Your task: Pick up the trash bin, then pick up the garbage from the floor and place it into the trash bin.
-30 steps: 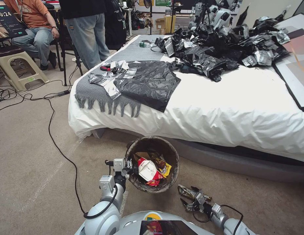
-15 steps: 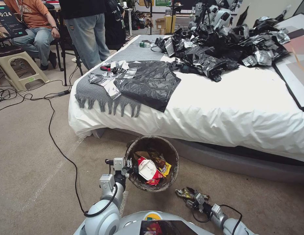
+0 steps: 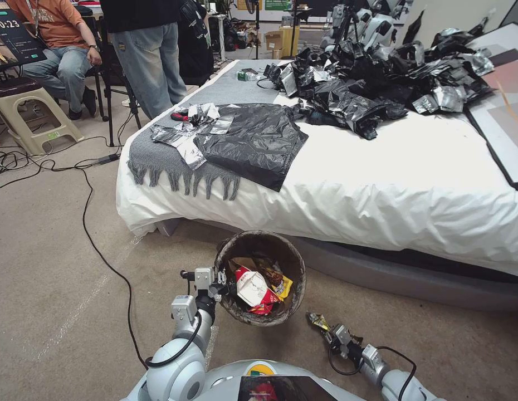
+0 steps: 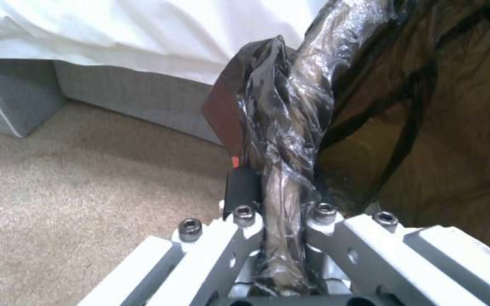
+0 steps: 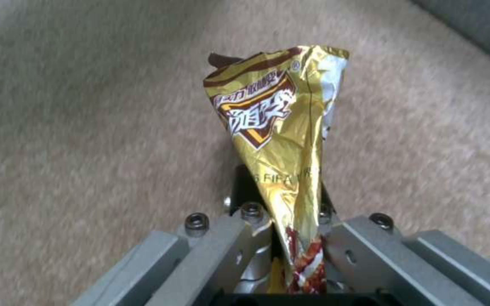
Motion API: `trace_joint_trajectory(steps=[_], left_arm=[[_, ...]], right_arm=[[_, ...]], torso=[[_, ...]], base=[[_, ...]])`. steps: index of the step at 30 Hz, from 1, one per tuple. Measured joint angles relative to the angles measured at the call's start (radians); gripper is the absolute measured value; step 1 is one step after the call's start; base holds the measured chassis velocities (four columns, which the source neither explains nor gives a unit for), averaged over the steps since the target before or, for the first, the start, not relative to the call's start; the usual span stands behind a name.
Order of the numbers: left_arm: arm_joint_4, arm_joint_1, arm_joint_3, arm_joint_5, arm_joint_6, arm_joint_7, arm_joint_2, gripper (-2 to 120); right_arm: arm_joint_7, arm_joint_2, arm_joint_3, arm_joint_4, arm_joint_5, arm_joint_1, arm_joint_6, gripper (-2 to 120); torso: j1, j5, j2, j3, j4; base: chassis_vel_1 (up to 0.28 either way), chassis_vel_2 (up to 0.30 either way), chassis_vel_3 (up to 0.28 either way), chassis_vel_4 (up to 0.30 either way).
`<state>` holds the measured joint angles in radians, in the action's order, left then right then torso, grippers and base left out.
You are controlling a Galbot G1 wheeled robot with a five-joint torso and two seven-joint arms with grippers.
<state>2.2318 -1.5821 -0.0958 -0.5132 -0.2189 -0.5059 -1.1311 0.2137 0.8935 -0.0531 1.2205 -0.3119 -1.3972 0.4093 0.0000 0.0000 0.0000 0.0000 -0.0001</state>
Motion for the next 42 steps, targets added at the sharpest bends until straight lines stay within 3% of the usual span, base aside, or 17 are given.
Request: trace_joint_trajectory(steps=[6, 11, 12, 23, 26, 29, 31, 42], left_arm=[[0.001, -0.002, 0.003, 0.0, -0.002, -0.001, 0.001, 2], [0.005, -0.007, 0.006, 0.0, -0.002, -0.001, 0.005, 2], [0.009, -0.011, 0.01, 0.0, -0.004, -0.002, 0.007, 2], [0.013, -0.019, 0.022, 0.002, -0.009, -0.001, 0.015, 2], [0.013, -0.016, 0.025, 0.002, -0.012, 0.0, 0.018, 2], [0.011, -0.015, 0.026, 0.002, -0.013, 0.001, 0.018, 2], [0.006, -0.012, 0.03, 0.002, -0.016, 0.001, 0.019, 2], [-0.001, -0.006, 0.036, 0.002, -0.019, 0.003, 0.019, 2]], right_arm=[[-0.041, -0.005, -0.03, 0.051, 0.017, -0.018, -0.01, 0], [-0.112, -0.023, -0.108, 0.163, 0.019, -0.062, -0.027, 0], [-0.165, -0.035, -0.153, 0.254, 0.003, -0.091, -0.034, 0], [-0.363, -0.036, -0.329, 0.635, -0.001, -0.178, -0.037, 0], [-0.436, -0.025, -0.384, 0.8, -0.002, -0.197, -0.061, 0], [-0.454, -0.025, -0.409, 0.874, -0.012, -0.201, -0.076, 0], [-0.461, -0.031, -0.453, 0.998, -0.051, -0.213, -0.1, 0], [-0.438, -0.045, -0.489, 1.108, -0.094, -0.229, -0.122, 0]], torso=[[0.0, 0.0001, 0.0, 0.0, 0.0001], [0.0, 0.0, 0.0, 0.0, 0.0001], [0.0, 0.0001, 0.0, 0.0, -0.0002], [0.0, 0.0, 0.0, 0.0, -0.0001], [0.0, 0.0, 0.0, 0.0, 0.0], [0.0, -0.0001, 0.0, 0.0, 0.0003], [0.0, -0.0001, 0.0, 0.0, 0.0002], [0.0, -0.0001, 0.0, 0.0, 0.0]], base=[[0.0, 0.0, 0.0, 0.0], [0.0, 0.0, 0.0, 0.0], [0.0, 0.0, 0.0, 0.0], [0.0, 0.0, 0.0, 0.0], [0.0, 0.0, 0.0, 0.0], [0.0, 0.0, 0.0, 0.0], [0.0, 0.0, 0.0, 0.0], [0.0, 0.0, 0.0, 0.0]])
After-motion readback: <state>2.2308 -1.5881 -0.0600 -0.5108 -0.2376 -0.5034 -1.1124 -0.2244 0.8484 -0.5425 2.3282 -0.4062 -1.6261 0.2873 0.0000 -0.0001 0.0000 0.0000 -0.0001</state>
